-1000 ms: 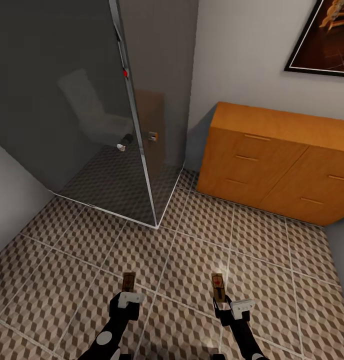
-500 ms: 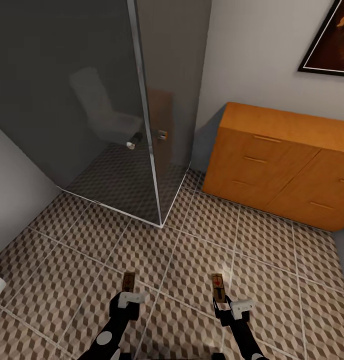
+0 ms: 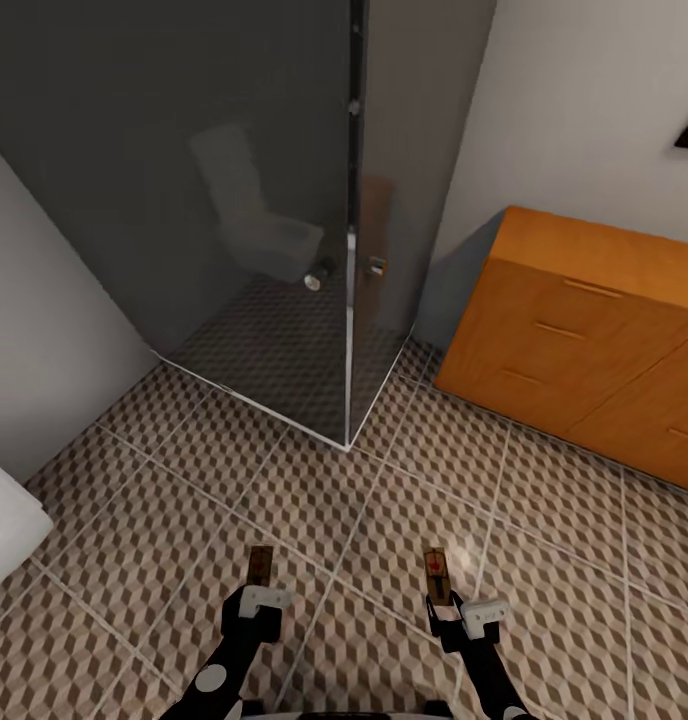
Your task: Take the four mousetraps from the cabinet in the bathroom and place them on the bathroom floor. Make sure all four end up on the same floor surface, and ensure that at least two of them are either under or directly next to the same bathroom sink.
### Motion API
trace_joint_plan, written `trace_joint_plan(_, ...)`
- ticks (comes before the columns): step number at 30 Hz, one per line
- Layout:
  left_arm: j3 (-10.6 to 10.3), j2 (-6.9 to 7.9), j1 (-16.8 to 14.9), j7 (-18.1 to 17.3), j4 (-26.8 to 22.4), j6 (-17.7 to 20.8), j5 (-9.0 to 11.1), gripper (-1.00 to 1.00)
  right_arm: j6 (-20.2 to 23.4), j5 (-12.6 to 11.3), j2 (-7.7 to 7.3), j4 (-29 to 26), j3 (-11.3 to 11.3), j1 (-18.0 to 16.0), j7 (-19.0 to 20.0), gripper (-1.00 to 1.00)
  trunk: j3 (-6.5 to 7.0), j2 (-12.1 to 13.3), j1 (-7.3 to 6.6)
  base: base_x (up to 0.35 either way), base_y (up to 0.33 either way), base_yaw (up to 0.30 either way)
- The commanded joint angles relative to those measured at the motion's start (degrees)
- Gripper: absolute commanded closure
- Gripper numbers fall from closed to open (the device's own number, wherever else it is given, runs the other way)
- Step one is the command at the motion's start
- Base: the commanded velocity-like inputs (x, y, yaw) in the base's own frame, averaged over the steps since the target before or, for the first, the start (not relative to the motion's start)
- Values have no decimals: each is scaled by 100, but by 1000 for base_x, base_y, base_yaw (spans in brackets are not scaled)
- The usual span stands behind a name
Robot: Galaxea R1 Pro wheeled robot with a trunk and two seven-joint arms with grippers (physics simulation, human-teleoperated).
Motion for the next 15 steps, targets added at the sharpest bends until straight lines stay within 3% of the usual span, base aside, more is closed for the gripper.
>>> trace_joint_plan(1, -45, 7, -8, 51, 0, -29, 60, 100, -13, 46, -2, 4, 14, -2, -59, 100, -11, -7, 2, 0, 0, 245)
trace_joint_plan(15, -47, 5, -8, 49, 1, -29, 60, 100, -13, 44, 3, 4, 14, -1, -59, 100, -81, -7, 2, 0, 0, 245)
